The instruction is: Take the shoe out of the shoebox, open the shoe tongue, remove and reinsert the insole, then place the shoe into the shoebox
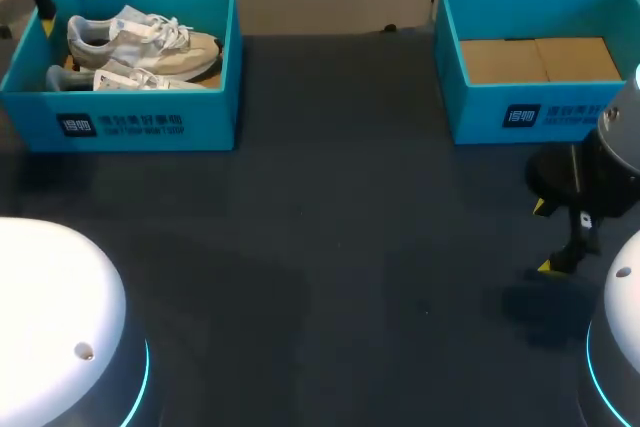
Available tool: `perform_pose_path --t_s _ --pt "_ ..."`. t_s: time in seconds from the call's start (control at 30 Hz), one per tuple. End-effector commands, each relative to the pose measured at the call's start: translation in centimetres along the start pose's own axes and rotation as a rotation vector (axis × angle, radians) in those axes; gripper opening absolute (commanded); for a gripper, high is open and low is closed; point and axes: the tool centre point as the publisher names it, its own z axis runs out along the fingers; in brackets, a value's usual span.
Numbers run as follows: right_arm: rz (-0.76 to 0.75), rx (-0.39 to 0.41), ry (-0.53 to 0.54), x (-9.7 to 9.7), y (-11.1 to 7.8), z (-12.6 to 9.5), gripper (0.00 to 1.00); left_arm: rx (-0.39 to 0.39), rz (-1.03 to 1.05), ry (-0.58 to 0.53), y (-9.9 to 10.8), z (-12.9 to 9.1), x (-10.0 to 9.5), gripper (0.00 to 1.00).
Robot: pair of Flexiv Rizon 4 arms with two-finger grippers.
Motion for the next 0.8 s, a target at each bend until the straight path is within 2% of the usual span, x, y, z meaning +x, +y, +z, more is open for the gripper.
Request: perform_pose_path --t_s 0.03,0.23,0.47,0.8 --pt "0.0 0.001 -0.001 0.1 0.0 0.1 1.0 -0.064 -0.001 0.002 -0.8 0.0 0.0 1.0" --pt "0.0 0.001 -0.001 0.1 0.0 0.1 1.0 -0.054 0.01 -0.002 -0.6 0.2 -0.4 1.0" --pt "0.0 0.001 -0.001 0.1 0.0 0.1 1.0 0.008 0.046 0.014 -0.3 2.6 -0.4 1.0" --pt "0.0 0.001 -0.001 0.1 0.0 0.1 1.0 0.041 0.049 0.009 0.1 5.9 -0.1 1.0"
